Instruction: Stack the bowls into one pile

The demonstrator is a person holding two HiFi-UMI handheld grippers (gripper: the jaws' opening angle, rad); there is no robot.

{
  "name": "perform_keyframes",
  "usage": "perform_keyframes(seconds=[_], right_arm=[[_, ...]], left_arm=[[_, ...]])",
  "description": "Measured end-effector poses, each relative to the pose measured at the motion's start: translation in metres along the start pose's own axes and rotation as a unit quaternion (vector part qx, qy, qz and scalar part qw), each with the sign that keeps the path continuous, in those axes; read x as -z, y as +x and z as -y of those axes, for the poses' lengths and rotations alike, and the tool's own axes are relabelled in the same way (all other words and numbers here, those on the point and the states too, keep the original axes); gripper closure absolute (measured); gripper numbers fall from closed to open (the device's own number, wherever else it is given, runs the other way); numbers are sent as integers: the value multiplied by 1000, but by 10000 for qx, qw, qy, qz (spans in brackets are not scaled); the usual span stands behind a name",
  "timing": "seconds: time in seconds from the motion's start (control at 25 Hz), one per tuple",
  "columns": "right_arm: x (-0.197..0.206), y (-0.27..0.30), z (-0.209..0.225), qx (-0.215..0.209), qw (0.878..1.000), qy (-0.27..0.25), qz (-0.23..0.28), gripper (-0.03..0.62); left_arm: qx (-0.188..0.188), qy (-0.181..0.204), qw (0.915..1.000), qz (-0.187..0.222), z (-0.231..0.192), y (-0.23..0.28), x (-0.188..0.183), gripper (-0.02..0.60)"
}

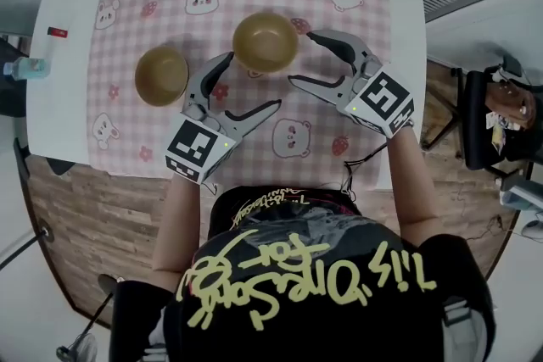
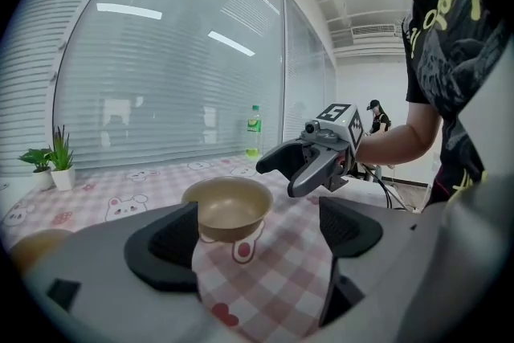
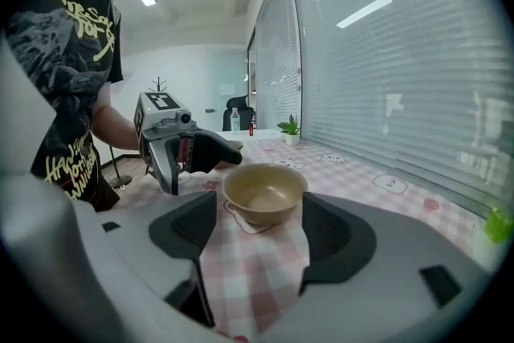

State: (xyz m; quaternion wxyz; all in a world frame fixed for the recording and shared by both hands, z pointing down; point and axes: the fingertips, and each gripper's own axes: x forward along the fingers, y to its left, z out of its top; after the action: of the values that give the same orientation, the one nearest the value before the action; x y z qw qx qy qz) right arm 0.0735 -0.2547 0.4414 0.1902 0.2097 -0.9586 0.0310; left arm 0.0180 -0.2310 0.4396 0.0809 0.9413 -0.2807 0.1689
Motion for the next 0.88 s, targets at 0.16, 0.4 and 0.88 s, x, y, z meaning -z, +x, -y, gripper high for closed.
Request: perform_keyframes(seconds=[0.16,0.4,0.88], right_arm=[[3,8,4,-116,9999,-22,-1,278],[8,18,5,-236,9997,36,-20,278],[11,23,8,-332,9992,199,69,278]], left_arm=[[-207,-95,9997,-62,-10,6,5,117],[-328,-153,9993,-69,-19,12,8,117],[-336,-225,9991,-121,-28,20,12,118]])
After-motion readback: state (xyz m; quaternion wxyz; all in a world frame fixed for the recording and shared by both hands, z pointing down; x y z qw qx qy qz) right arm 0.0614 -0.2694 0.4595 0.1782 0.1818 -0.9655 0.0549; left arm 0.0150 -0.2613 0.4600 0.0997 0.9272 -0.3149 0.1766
